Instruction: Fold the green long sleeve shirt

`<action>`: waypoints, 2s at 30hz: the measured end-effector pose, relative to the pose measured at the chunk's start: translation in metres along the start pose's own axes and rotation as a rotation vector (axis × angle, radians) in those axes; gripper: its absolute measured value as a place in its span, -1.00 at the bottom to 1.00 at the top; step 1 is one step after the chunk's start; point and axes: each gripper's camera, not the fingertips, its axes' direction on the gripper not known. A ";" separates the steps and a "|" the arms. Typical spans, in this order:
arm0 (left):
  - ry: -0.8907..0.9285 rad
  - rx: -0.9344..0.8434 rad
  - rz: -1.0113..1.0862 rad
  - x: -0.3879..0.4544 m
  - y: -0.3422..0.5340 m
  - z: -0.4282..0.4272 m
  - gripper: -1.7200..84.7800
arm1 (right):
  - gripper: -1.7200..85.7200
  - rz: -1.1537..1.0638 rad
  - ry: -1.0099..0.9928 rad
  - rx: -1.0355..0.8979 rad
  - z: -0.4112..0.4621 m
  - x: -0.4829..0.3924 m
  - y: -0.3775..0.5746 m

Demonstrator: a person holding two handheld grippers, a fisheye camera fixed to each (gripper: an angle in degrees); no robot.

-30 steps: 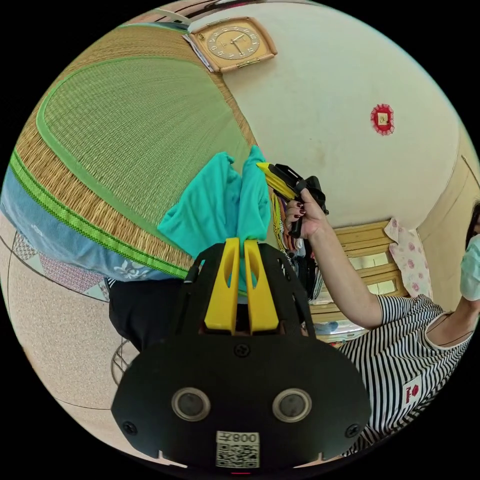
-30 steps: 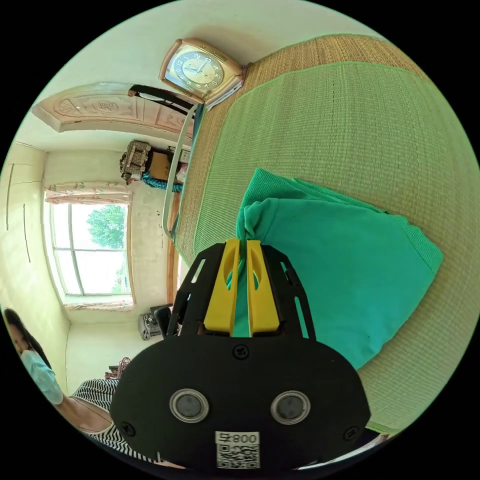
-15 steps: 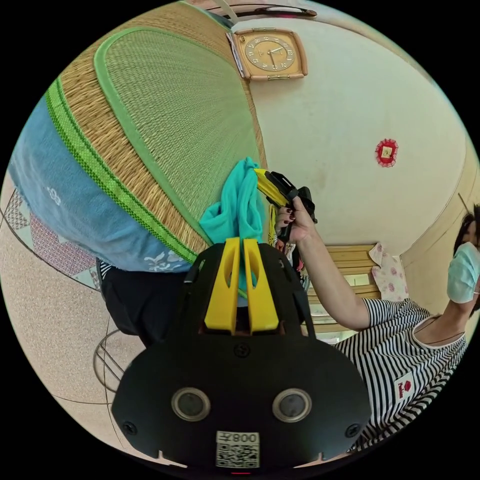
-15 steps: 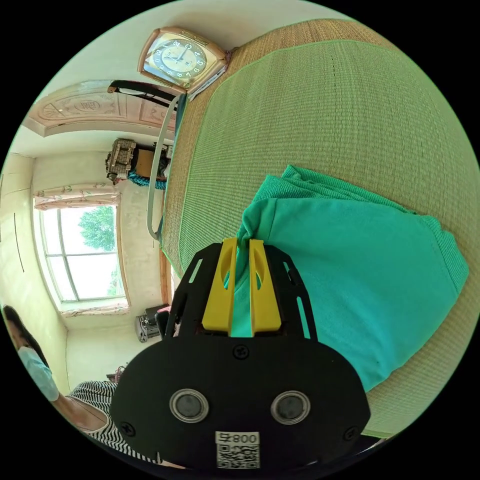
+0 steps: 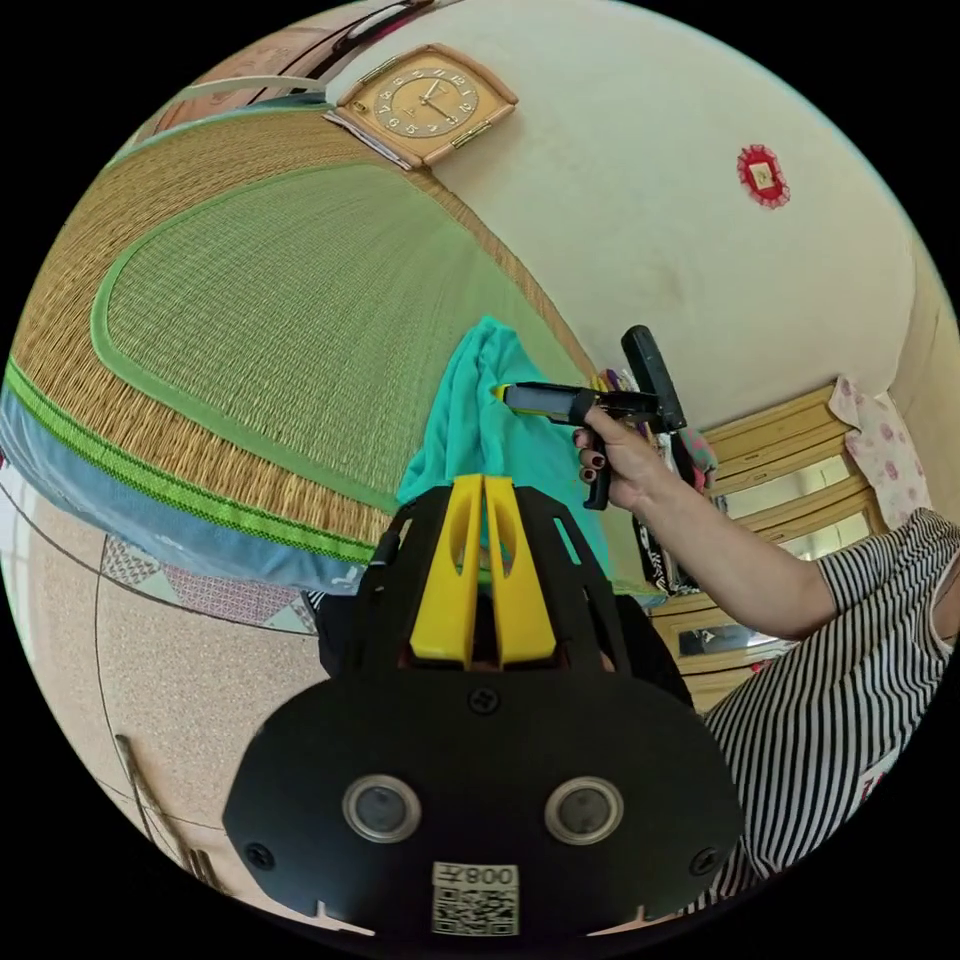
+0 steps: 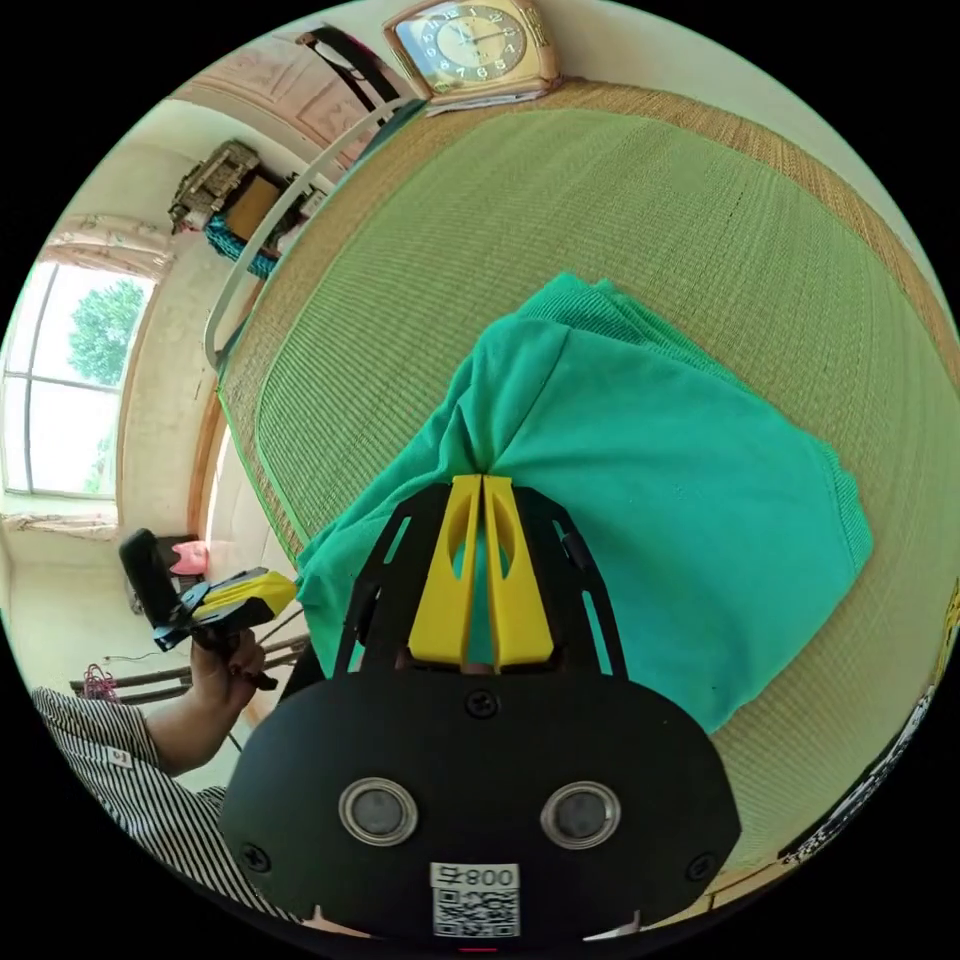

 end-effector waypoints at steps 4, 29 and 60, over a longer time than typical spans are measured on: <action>-0.028 -0.051 -0.010 -0.007 0.001 0.016 -0.96 | -0.96 0.028 -0.078 -0.005 -0.003 0.000 0.000; -0.143 -0.079 0.060 0.054 0.028 0.043 -0.96 | -0.96 -0.019 0.062 -0.025 -0.024 -0.030 -0.036; -0.011 -0.218 0.212 0.150 0.063 0.098 -0.96 | -0.96 0.043 -0.318 0.003 -0.060 0.026 0.233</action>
